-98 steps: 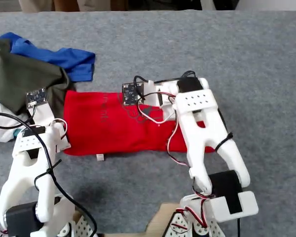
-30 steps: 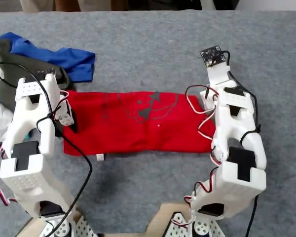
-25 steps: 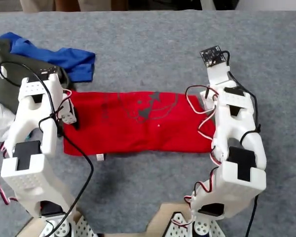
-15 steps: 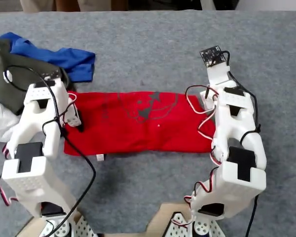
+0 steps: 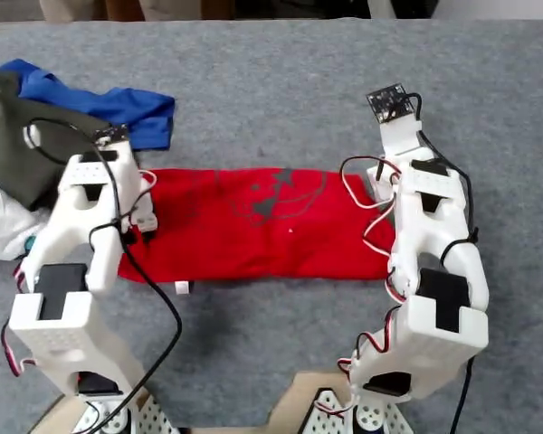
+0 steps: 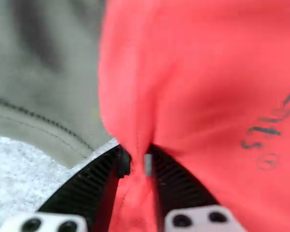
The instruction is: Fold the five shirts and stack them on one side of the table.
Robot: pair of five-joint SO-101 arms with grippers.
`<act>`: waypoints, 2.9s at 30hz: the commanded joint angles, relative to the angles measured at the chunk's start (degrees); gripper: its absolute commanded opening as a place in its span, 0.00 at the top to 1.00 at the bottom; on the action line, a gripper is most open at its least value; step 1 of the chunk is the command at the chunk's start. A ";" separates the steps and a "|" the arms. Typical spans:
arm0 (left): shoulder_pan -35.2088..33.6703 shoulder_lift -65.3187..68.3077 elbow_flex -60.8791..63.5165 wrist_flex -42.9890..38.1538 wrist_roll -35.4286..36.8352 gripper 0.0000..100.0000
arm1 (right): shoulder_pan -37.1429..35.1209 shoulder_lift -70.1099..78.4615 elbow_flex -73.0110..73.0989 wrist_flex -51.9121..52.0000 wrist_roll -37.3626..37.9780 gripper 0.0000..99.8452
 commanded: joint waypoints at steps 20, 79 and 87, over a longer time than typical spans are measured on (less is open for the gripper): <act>20.75 -0.04 -25.93 18.11 -0.70 0.98 | 24.48 -1.10 -4.09 -16.79 -28.57 0.99; 37.71 37.05 -106.73 33.05 15.91 0.91 | 27.47 7.69 -12.70 -16.79 -30.86 0.99; 34.20 46.02 -99.78 30.95 16.09 0.97 | 27.38 7.69 -12.62 -16.79 -30.86 0.99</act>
